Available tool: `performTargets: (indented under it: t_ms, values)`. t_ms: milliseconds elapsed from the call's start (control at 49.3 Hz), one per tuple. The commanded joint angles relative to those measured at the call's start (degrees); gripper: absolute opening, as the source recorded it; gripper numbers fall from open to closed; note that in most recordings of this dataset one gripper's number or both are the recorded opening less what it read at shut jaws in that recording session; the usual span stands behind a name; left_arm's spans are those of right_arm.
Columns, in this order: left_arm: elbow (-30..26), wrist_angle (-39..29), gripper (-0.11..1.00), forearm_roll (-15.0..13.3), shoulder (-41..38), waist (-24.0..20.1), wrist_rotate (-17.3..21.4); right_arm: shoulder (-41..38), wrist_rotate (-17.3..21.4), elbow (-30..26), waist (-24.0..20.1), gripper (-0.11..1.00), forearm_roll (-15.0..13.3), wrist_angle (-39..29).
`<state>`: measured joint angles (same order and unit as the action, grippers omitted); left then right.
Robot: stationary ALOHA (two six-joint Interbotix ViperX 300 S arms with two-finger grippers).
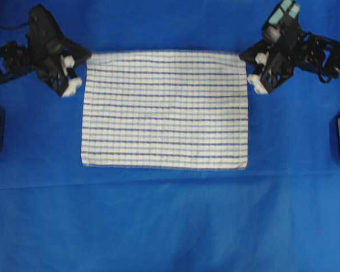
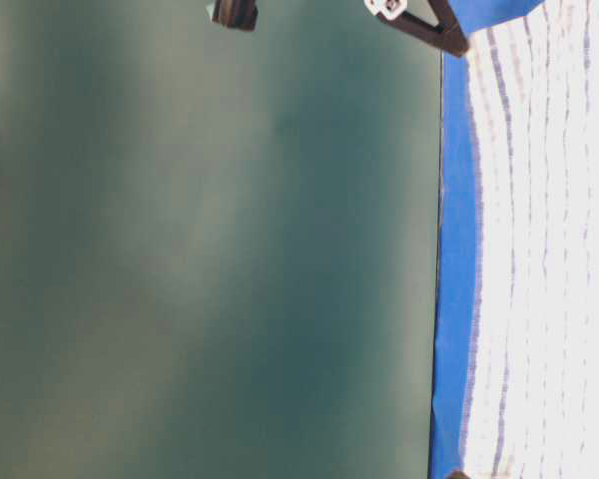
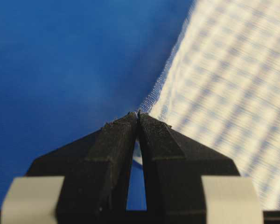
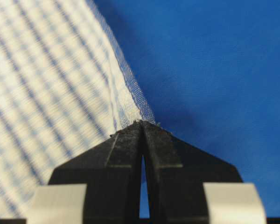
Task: Fold the blue towel.
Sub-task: 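Lift the far edge with both grippers and fold it toward the near edge, then open both grippers and pull them back from the folded towel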
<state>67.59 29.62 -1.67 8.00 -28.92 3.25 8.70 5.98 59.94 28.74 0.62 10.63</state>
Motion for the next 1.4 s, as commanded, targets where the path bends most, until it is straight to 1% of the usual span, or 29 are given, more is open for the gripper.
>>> performTargets:
  t_ms: [0, 122, 264, 466, 669, 771, 872, 1055, 1379]
  values:
    - [0.7, -0.26, 0.02, 0.09, 2.2, 2.46, -0.26, 2.9, 0.62, 1.32, -2.72, 0.0, 1.23, 0.18]
    - [2.29, -1.41, 0.02, 0.09, 4.39, 7.03, -1.23, 5.8, 2.11, 3.69, -7.29, 0.0, 2.9, -0.09]
    - [3.78, -4.57, 0.02, 0.09, 7.91, 13.54, -4.48, 9.23, 4.22, 5.19, -14.33, 0.0, 4.39, -1.58]
    - [4.66, -10.02, 0.02, 0.09, 13.1, 21.8, -9.4, 11.43, 6.15, 5.01, -23.12, 0.0, 5.8, -4.13]
    - [5.54, -12.57, 0.02, 0.09, 16.87, 28.21, -13.54, 11.43, 8.44, 4.66, -28.65, 0.0, 6.59, -6.33]
    - [6.06, -12.92, 0.02, 0.0, 18.11, 30.59, -15.03, 11.43, 9.58, 4.66, -30.5, 0.0, 6.59, -6.77]
    - [6.33, -12.92, 0.02, 0.09, 18.46, 32.43, -15.73, 11.43, 10.46, 4.66, -32.08, 0.0, 6.59, -7.21]
    - [5.8, -12.92, 0.02, 0.09, 17.4, 32.96, -15.82, 11.07, 11.34, 4.39, -32.87, 0.0, 6.59, -8.09]
    - [5.45, -12.48, 0.02, 0.09, 16.87, 32.96, -15.73, 9.05, 11.25, 2.9, -33.13, 0.0, 6.59, -8.26]
